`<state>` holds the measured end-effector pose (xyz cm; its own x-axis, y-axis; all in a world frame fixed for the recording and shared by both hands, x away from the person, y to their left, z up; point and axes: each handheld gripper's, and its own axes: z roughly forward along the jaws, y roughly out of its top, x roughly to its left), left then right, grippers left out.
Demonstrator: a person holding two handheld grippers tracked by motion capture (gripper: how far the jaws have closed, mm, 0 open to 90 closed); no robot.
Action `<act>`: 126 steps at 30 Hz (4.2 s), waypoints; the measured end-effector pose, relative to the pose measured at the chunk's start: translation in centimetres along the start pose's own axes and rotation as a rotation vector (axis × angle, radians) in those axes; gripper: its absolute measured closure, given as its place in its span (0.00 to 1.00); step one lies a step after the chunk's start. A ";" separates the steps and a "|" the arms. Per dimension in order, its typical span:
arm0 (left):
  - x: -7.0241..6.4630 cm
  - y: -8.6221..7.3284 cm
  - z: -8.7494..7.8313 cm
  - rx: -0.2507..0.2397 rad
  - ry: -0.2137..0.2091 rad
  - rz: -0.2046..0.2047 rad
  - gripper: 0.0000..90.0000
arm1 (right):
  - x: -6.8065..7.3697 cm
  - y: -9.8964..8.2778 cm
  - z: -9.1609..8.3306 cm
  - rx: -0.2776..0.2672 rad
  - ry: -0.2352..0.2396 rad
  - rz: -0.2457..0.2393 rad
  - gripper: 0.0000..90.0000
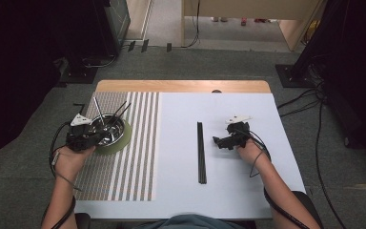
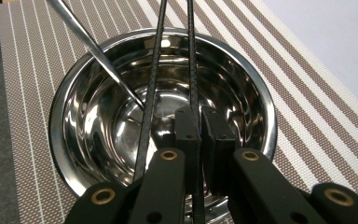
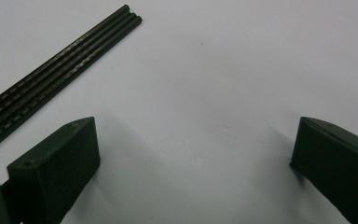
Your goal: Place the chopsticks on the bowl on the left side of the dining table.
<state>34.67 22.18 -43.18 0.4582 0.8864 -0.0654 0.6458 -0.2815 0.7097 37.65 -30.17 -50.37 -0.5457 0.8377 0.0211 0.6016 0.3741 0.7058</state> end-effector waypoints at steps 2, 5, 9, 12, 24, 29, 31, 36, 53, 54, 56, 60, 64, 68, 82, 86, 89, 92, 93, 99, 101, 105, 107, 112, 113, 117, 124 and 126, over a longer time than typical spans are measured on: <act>0.1 -0.1 0.0 -0.003 -0.001 0.001 0.97 | 0.0 0.0 0.0 0.000 0.000 -0.001 0.01; 0.3 -0.2 0.1 -0.002 -0.001 -0.001 0.97 | 0.0 0.0 0.0 0.000 0.000 0.000 0.01; 0.3 -0.2 0.1 0.005 0.006 0.007 0.97 | 0.0 0.0 0.0 -0.001 0.001 -0.001 0.01; 0.3 -0.2 0.0 0.002 0.009 0.007 0.97 | 0.0 0.0 0.0 -0.001 0.001 -0.002 0.01; 0.6 -0.4 0.0 -0.008 0.025 0.006 0.92 | 0.0 0.0 0.0 -0.001 0.001 -0.002 0.01; 0.6 -0.4 -0.1 -0.023 0.020 0.004 0.88 | 0.0 0.0 0.0 -0.001 0.001 -0.001 0.01; 0.5 -0.3 -0.3 -0.029 0.024 0.005 0.87 | 0.0 0.0 0.0 -0.001 0.001 -0.001 0.01; 0.4 -0.2 -0.5 -0.057 0.041 0.010 0.78 | 0.0 0.0 0.0 0.000 0.000 0.000 0.01; 0.9 -0.5 0.8 -0.050 0.058 0.015 0.67 | 0.0 0.0 0.0 0.000 0.001 0.000 0.01; 0.9 -0.5 0.9 -0.047 0.055 0.014 0.68 | 0.0 0.0 0.0 0.000 0.001 0.001 0.01; 1.0 -0.5 1.0 -0.039 0.057 0.019 0.70 | 0.0 0.0 0.0 0.000 0.001 0.000 0.01; 1.0 -0.5 1.1 -0.033 0.049 0.016 0.73 | 0.0 0.0 0.0 0.000 0.001 0.001 0.01; 1.0 -0.5 1.0 -0.026 0.039 0.015 0.79 | 0.0 0.0 0.0 0.000 0.001 0.001 0.01; 1.0 -0.5 1.1 -0.023 0.034 0.015 0.82 | 0.0 0.0 0.0 0.000 0.001 0.000 0.01; 1.2 -0.5 1.0 -0.021 0.032 0.021 0.89 | 0.0 0.0 0.0 -0.001 0.001 -0.001 0.01; 1.2 -0.5 1.0 -0.021 0.033 0.029 0.89 | 0.0 0.0 0.0 0.000 0.001 0.000 0.01; 1.1 -0.5 1.0 -0.023 0.025 0.033 0.89 | 0.0 0.0 0.0 -0.001 0.001 -0.001 0.01; 1.0 -0.5 1.0 -0.025 0.017 0.039 0.89 | 0.0 0.0 0.0 0.000 0.001 0.001 0.01; 1.0 -0.5 1.1 -0.025 0.014 0.040 0.89 | 0.0 0.0 0.0 0.000 0.001 0.000 0.01; 0.8 -0.4 1.1 -0.024 0.001 0.052 0.89 | 0.0 0.0 0.0 0.000 0.001 -0.001 0.01; 0.8 -0.5 1.2 -0.026 -0.002 0.049 0.89 | 0.0 0.0 0.0 0.000 0.001 0.000 0.01; 0.9 -0.5 1.1 -0.035 -0.003 0.038 0.83 | 0.0 0.0 0.0 0.000 0.001 -0.001 0.01; 0.9 -0.5 1.0 -0.041 -0.005 0.033 0.81 | 0.0 0.0 0.0 0.000 0.001 0.001 0.01; 0.8 -0.5 1.0 -0.038 -0.004 0.029 0.81 | 0.0 0.0 0.0 0.000 0.000 0.001 0.01; 0.8 -0.5 1.1 -0.035 -0.004 0.029 0.82 | 0.0 0.0 0.0 0.000 0.000 0.000 0.01; 0.8 -0.5 1.3 -0.025 -0.011 0.031 0.84 | 0.0 0.0 0.0 0.000 0.000 0.000 0.01; 1.0 -0.6 1.2 -0.021 -0.016 0.032 0.89 | 0.0 0.0 0.0 0.000 0.001 -0.001 0.01; 1.0 -0.7 1.1 -0.019 -0.020 0.035 0.89 | 0.0 0.0 0.0 -0.001 0.001 -0.001 0.01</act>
<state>35.39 22.87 -44.51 0.4927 0.8685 -0.0546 0.6175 -0.3047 0.7251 37.67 -30.18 -50.37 -0.5469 0.8369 0.0207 0.6005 0.3749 0.7063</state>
